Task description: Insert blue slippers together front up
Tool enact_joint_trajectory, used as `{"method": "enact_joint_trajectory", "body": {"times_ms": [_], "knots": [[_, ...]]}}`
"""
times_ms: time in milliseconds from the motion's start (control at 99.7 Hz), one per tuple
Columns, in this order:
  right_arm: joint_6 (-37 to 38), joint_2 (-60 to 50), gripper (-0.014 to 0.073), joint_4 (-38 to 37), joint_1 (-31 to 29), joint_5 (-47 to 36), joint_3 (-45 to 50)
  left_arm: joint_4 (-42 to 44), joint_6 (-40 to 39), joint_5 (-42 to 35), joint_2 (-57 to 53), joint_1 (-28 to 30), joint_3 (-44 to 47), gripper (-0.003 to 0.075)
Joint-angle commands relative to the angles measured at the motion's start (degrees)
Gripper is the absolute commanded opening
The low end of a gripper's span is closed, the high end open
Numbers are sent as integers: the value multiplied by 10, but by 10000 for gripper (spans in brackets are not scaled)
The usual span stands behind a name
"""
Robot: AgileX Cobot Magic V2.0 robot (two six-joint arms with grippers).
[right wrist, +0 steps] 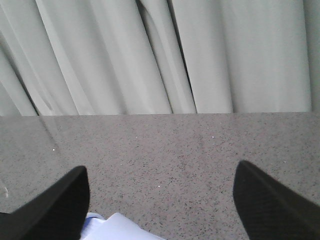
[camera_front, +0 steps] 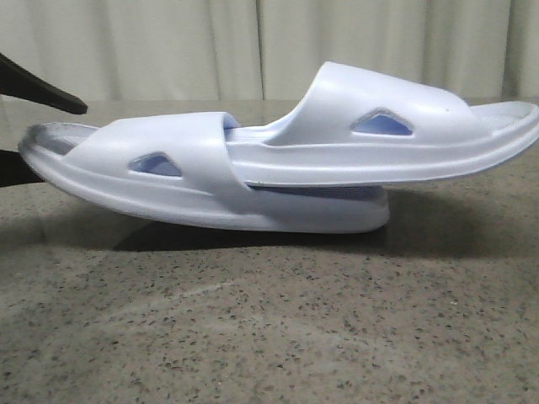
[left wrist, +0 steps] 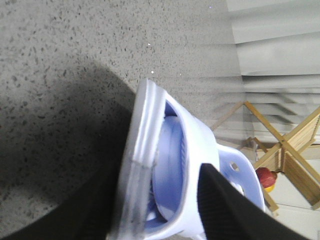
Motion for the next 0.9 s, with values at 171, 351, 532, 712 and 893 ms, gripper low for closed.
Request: {"method": "enact_joint_trajectory", "body": {"times_ms": [171,351,532,712,893], "knots": [[-7,-2,523,6,-4,-24,-21,-43,91,-46,-6,-4,-18,388],[-7,-2,523,6,-4,-24,-21,-43,157,-68,-6,-4,-31,388],[-7,-2,523,4,-4,-24,-21,-43,251,-129,-28,-4,-48,388],[-7,-2,523,-27,-4,-24,-21,-39,350,-195,-99,-4,-51,386],[-7,-3,517,-83,-4,-24,-21,38,388,-233,-197,-4,-51,384]]}}
